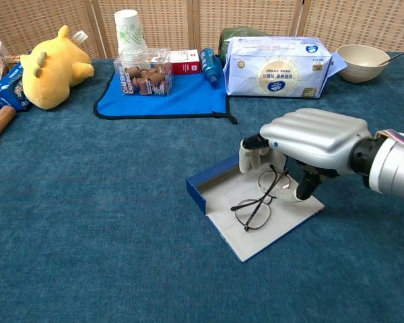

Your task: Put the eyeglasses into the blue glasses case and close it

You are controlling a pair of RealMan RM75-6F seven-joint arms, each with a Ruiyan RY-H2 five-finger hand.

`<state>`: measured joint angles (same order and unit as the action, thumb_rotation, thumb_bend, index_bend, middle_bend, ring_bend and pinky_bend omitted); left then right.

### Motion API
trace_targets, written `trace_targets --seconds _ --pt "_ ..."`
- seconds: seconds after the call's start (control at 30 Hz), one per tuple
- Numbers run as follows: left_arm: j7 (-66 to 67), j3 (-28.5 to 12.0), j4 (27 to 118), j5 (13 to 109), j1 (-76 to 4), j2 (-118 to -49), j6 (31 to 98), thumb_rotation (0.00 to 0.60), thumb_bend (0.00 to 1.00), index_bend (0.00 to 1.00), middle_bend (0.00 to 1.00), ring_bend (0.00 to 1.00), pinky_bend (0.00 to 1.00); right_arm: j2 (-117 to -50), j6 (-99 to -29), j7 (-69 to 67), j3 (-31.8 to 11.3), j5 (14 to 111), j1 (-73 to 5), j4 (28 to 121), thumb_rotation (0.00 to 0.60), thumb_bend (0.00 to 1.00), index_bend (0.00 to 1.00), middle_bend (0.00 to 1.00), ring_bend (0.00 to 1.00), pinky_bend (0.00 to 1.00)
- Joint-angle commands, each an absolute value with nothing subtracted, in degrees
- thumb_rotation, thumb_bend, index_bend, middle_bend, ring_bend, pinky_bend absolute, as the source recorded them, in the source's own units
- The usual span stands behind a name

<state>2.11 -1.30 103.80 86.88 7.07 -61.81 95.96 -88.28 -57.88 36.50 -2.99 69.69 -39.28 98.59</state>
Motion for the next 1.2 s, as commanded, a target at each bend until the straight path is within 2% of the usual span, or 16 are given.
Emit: trace_targets --seconds 0.03,0.27,0.5,1.2 --pt "2.1 -1.3 103.9 87.0 7.1 -61.8 96.1 0.6 0.29 0.18 0.09 0.0 0.0 -87.7 -58.3 37.1 -3.0 69.9 -39.3 99.2 0.6 0.28 0.31 0.37 0.28 0.29" --pt "2.2 -1.3 103.9 87.5 7.0 -61.9 96.2 0.6 0.3 0.18 0.09 0.0 0.0 -86.5 -59.9 37.8 -4.2 70.9 -39.6 101.3 0.6 0.28 0.29 0.36 0.27 0.28" --pt "2.0 -1.1 103.9 87.5 7.4 -61.8 96.5 0.6 0.29 0.18 0.09 0.0 0.0 -87.4 -58.7 37.4 -6.0 71.1 -41.5 101.2 0.6 0.26 0.28 0.36 0.25 0.28" --pt "0.6 -1.1 103.3 87.4 8.6 -61.0 98.4 0.6 0.29 0.18 0.09 0.0 0.0 -94.0 -58.6 30.2 -5.3 74.3 -42.0 90.2 0.6 0.18 0.25 0.34 0.22 0.23"
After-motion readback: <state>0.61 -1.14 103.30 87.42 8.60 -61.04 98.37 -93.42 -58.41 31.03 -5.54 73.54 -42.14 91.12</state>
